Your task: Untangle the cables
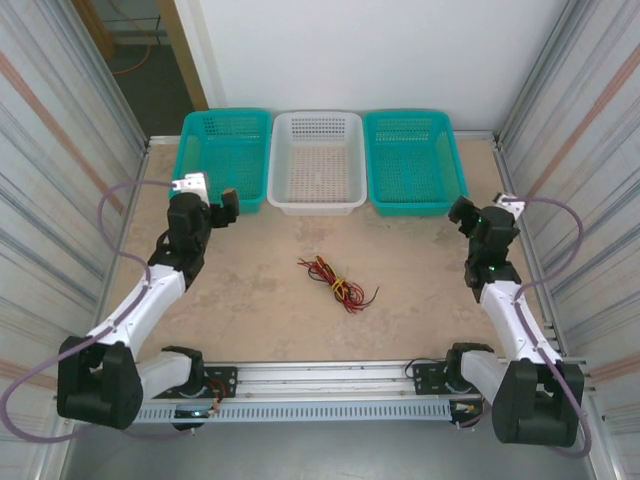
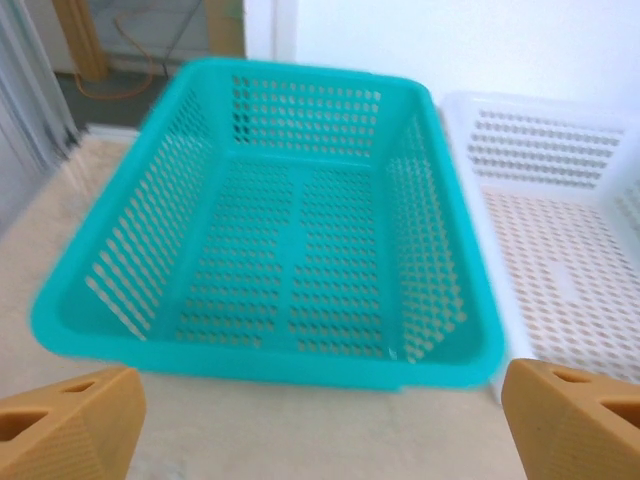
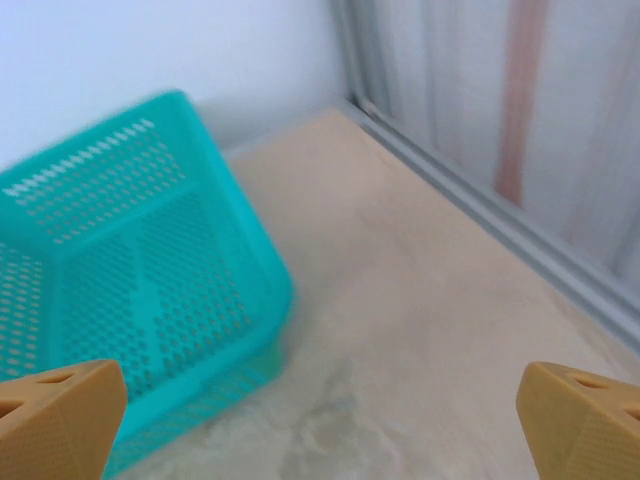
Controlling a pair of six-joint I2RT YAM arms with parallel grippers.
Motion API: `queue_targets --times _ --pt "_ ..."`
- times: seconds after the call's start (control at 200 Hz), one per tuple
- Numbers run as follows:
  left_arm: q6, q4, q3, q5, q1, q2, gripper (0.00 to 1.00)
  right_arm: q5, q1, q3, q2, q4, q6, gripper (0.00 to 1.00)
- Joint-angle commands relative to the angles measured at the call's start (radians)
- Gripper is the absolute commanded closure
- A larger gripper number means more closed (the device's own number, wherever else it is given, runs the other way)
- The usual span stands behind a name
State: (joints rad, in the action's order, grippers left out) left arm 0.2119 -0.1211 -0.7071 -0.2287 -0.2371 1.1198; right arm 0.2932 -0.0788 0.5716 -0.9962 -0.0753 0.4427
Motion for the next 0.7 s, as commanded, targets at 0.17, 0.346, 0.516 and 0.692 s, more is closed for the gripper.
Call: queue_targets --times 0.17,0.346,0.516,0.692 --pt "0.302 0.38 -0.022 0.157 -0.253 -0.053 0.13 0.132 0.384 0.203 0.003 0.652 0.112 0.01" --pt "0.378 0.417 -0.034 0.32 -0.371 -0.019 0.14 -0.004 0.661 0.245 -0.059 0.738 0.175 0.01" --pt "0.437 0.418 -0.071 0.35 -0.468 0.089 0.1 -0.093 0.857 0.335 -0.271 0.74 0.263 0.09" --pt "0.556 0.336 -0.063 0.368 -0.521 0.183 0.08 -0.065 0.984 0.448 -0.441 0.757 0.305 0.15"
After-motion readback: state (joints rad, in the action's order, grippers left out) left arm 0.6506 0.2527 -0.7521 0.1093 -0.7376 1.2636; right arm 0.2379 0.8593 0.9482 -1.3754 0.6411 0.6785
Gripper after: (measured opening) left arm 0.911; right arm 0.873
